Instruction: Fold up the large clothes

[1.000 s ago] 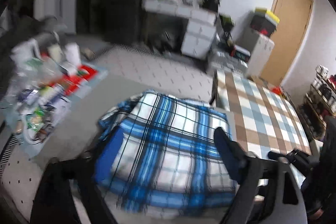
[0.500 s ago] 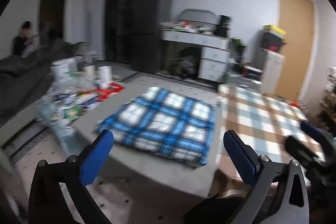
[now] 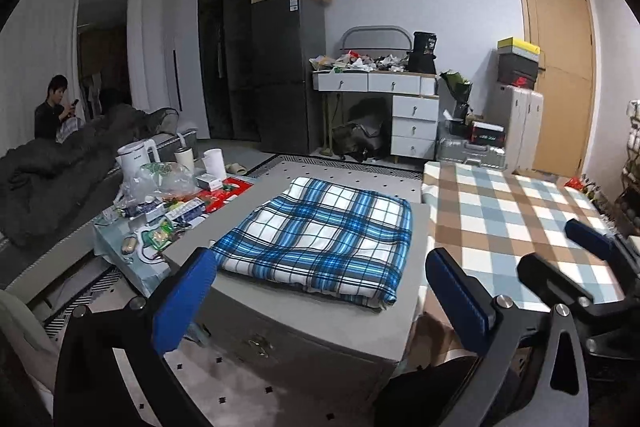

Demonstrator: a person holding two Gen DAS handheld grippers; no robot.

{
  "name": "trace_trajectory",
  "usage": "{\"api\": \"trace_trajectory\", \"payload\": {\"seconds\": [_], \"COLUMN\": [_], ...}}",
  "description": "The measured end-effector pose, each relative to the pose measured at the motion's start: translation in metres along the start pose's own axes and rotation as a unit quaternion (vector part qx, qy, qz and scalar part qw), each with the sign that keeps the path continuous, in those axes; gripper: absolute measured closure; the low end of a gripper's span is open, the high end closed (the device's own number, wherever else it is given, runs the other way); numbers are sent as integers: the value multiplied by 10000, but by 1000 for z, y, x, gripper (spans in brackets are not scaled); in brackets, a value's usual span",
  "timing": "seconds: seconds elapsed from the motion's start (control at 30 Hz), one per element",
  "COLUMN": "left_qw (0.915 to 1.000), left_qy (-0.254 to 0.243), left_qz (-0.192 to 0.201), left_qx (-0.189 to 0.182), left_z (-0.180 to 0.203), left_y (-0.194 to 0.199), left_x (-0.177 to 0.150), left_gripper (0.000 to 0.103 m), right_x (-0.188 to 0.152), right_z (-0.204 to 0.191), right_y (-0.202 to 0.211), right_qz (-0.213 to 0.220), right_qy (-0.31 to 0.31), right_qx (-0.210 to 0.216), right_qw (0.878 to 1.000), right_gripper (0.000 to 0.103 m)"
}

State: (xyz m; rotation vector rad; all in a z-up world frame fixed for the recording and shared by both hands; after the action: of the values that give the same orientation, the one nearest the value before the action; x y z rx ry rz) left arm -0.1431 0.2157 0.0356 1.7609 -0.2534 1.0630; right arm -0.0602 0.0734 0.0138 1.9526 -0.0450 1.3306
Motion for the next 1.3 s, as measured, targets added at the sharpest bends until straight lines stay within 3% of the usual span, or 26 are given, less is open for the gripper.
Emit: {"api": "trace_trajectory", "payload": {"seconds": [0.5,1.3], "left_qw": [9998,9996], "left_qy": [-181,-195], "left_qz": [26,-110], "left_qx": [-24,-144], "left_z": [11,15], "left_y": [-2,0], "left_x": [-8,-3], "left_gripper": [1,1], "right_x": [3,-1], "right_z": [10,11], "right_y": [10,4], "right_qz": [161,34], "right_qy": [-269,-351], "right_qx": [-158,-116], "right_qw": [9994,9993], "right_gripper": [0,0]}}
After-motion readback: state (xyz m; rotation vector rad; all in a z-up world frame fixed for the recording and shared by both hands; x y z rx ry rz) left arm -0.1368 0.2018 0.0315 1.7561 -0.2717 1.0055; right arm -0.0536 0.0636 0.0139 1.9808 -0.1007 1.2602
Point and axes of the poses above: each gripper's, at about its wrist camera, not at the fingertips, and y roughly against the way its jaws point, z to its right, x to its top, the point moved 2 cm from there along -y, roughly the way its jaws point, and after that the axes turned 12 degrees about -z, right-handed, at the moved point
